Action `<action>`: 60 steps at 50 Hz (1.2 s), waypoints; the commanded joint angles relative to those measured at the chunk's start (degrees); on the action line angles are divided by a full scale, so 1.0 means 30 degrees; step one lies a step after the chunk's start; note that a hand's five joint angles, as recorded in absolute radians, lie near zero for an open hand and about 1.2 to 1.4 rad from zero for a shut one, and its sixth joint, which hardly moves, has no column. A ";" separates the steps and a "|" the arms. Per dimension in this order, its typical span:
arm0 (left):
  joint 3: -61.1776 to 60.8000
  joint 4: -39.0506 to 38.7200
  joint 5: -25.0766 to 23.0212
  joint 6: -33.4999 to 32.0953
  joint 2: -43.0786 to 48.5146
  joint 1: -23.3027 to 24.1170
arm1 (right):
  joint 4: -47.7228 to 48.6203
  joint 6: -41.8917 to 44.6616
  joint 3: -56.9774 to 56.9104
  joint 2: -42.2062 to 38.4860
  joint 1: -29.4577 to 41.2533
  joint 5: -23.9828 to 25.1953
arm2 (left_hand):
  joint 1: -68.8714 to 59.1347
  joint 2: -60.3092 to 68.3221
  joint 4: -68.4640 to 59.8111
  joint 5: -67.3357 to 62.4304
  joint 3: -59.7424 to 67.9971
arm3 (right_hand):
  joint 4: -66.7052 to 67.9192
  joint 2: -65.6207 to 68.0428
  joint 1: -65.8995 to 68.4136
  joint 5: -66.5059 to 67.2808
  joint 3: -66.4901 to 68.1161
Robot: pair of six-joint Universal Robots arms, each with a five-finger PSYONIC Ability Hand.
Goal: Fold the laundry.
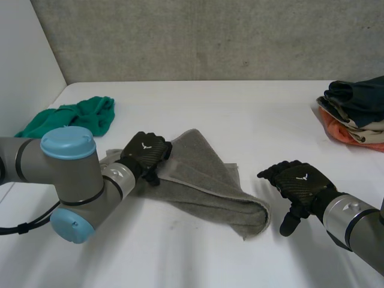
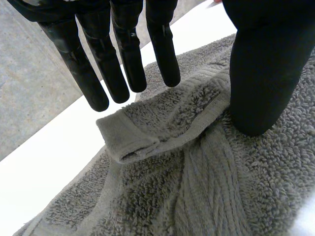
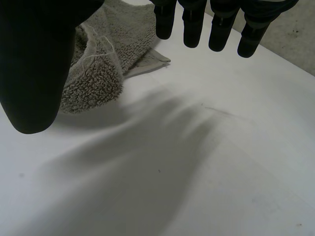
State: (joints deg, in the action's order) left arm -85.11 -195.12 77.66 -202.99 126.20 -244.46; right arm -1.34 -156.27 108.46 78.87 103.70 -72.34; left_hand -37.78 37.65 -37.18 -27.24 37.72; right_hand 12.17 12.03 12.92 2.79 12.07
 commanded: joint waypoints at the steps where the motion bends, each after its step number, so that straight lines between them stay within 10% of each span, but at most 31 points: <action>1: -0.0018 0.0614 0.0042 -0.0072 -0.0583 0.0100 | 0.0066 0.0001 -0.0002 -0.0040 0.0034 0.0000 | -0.0849 0.0891 -0.1048 -0.1029 0.0870 | -0.0724 -0.0675 -0.0974 -0.0931 -0.0691; 18: 0.1417 0.2080 0.0042 -0.0394 -0.0613 0.0129 | 0.0154 0.0001 -0.0002 -0.0304 -0.0025 0.0000 | -0.1406 0.1449 -0.1606 -0.1587 0.1428 | -0.0724 -0.0675 -0.0974 -0.0931 -0.0691; 30: 0.2267 0.2343 0.0275 -0.0950 0.0619 0.0363 | 0.0389 -0.2367 -0.0353 -0.0626 -0.0024 -0.0409 | -1.4073 1.4116 -1.4273 -1.4254 1.4095 | -0.0724 -0.0675 -0.0974 -0.0931 -0.0691; 46: 0.1564 0.2080 0.1448 -0.0687 -0.7463 0.0715 | -0.0930 -0.8845 -0.3223 -0.4288 0.1849 0.0645 | -1.4073 1.4116 -1.4273 -1.4254 1.4095 | -0.0724 -0.0675 -0.0974 -0.0931 -0.0691; 48: 0.1506 0.2080 0.1448 -0.0629 -0.7992 0.0832 | -0.0755 -0.9283 -0.3662 -0.4725 0.2142 0.0499 | -1.4073 1.4116 -1.4273 -1.4254 1.4095 | 0.3537 0.3586 0.3287 0.3330 0.3571; 51: 0.1330 0.2080 0.1448 -0.0219 -0.8930 0.1242 | -0.0024 -1.0513 -0.4512 -0.5635 0.2261 0.0382 | -1.4073 1.4116 -1.4273 -1.4254 1.4095 | 2.2561 2.2609 2.2310 2.2354 2.2594; 60: 0.0539 0.2051 0.1916 0.1187 -1.1801 0.1390 | 0.1854 -0.8389 -0.5770 -0.1518 0.1677 -0.0732 | -1.4073 1.4116 -1.4273 -1.4254 1.4095 | 2.2609 2.2658 2.2359 2.2403 2.2643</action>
State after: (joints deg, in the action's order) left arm -81.93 -188.89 82.36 -202.01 96.18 -240.46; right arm 1.67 -188.24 93.48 63.98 110.11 -72.71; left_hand -66.32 68.32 -68.68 -56.52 68.07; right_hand 68.15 67.28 61.92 56.52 67.60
